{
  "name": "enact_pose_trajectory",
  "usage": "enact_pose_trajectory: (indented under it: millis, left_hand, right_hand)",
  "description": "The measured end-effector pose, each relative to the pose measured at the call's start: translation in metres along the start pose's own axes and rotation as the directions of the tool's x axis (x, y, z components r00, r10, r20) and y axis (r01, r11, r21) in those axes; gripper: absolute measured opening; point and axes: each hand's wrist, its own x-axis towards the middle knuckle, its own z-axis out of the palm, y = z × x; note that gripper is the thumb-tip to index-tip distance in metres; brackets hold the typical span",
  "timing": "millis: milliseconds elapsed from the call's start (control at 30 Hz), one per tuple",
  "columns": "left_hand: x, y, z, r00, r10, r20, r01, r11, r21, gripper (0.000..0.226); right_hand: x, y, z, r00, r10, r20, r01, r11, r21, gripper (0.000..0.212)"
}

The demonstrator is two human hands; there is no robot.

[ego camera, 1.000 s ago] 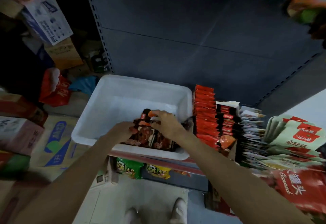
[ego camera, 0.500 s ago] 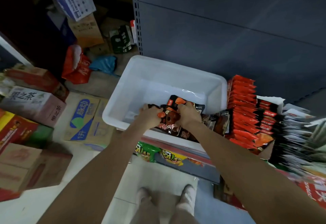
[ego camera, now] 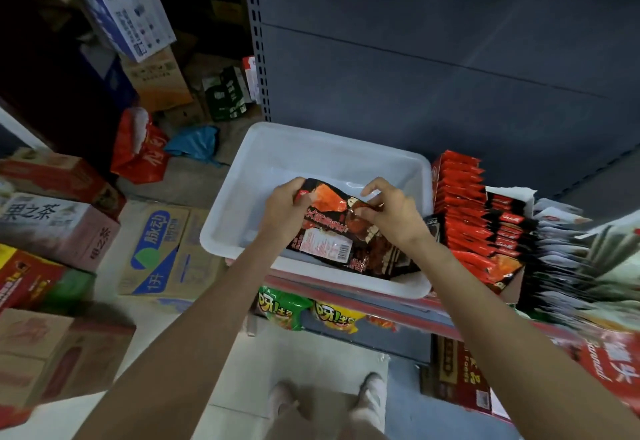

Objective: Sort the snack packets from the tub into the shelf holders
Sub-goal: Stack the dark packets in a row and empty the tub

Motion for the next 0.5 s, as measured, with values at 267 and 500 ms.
enact_pose_trajectory:
  millis: [267,500]
  left_hand:
    - [-0.004,0.075,0.043,0.986,0.157,-0.058,-0.167,0.948,-0.270,0.004]
    - [-0.023,0.122,0.132,0.972,0.177,0.153,-0.187,0.981,0.055,0.013]
  right_hand:
    - [-0.033,0.014,-0.077,0.966,-0.105,-0.237,0.116,0.993,0.031,0.016]
    - [-0.073,0.081,-0.158,0.931,0.181,-0.317,0.015,0.850,0.527,0.021]
